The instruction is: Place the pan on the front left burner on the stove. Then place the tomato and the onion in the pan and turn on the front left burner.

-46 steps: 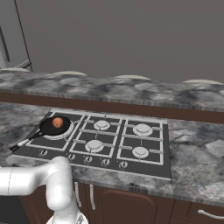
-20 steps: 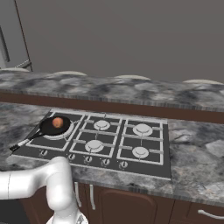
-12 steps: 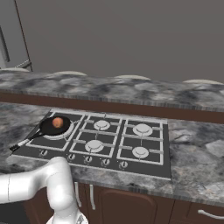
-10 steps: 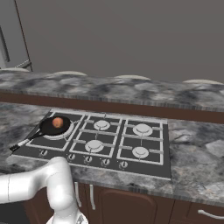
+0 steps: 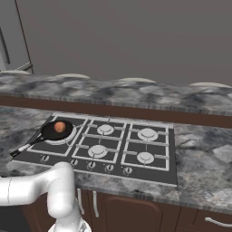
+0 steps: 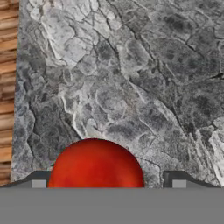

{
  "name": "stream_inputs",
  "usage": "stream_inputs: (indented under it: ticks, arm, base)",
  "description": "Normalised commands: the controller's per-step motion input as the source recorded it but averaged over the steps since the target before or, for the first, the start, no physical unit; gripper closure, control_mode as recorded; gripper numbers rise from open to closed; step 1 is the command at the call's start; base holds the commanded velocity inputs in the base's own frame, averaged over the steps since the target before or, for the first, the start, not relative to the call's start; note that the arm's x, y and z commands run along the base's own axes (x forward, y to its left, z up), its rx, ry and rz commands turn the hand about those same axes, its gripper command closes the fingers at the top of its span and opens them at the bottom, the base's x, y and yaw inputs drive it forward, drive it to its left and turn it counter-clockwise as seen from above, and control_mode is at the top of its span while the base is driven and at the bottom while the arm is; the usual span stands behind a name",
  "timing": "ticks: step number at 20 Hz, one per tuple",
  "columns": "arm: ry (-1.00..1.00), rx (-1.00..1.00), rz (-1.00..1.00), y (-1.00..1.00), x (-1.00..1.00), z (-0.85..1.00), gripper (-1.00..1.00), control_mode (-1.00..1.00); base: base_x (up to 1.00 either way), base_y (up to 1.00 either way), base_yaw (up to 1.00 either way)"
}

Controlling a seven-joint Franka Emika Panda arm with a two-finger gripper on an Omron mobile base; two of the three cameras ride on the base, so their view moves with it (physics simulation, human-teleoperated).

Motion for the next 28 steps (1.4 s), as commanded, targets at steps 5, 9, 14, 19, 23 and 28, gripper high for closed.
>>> stream_inputs:
  ticks: [5, 9, 14, 19, 23, 28]
  arm:
    - [0.11, 0.0, -0.15, -0.12, -0.41, 0.0, 1.0, -1.0]
    - [0.08, -0.01, -0.34, -0.77, -0.78, 0.23, 1.0, -1.0]
    - [0.06, 0.0, -0.48, -0.99, -0.36, 0.35, 1.0, -1.0]
    - [0.09, 0.0, -0.5, -1.0, -0.02, 0.56, 1.0, -1.0]
    - [0.07, -0.07, -0.46, -1.0, 0.0, 0.63, 1.0, -1.0]
    - [0.03, -0.22, -0.43, -0.99, 0.0, 0.67, 1.0, -1.0]
  base:
    - [0.0, 0.0, 0.0]
    - [0.0, 0.0, 0.0]
    - [0.0, 0.0, 0.0]
    - [0.0, 0.0, 0.0]
    - [0.0, 0.0, 0.0]
    - [0.0, 0.0, 0.0]
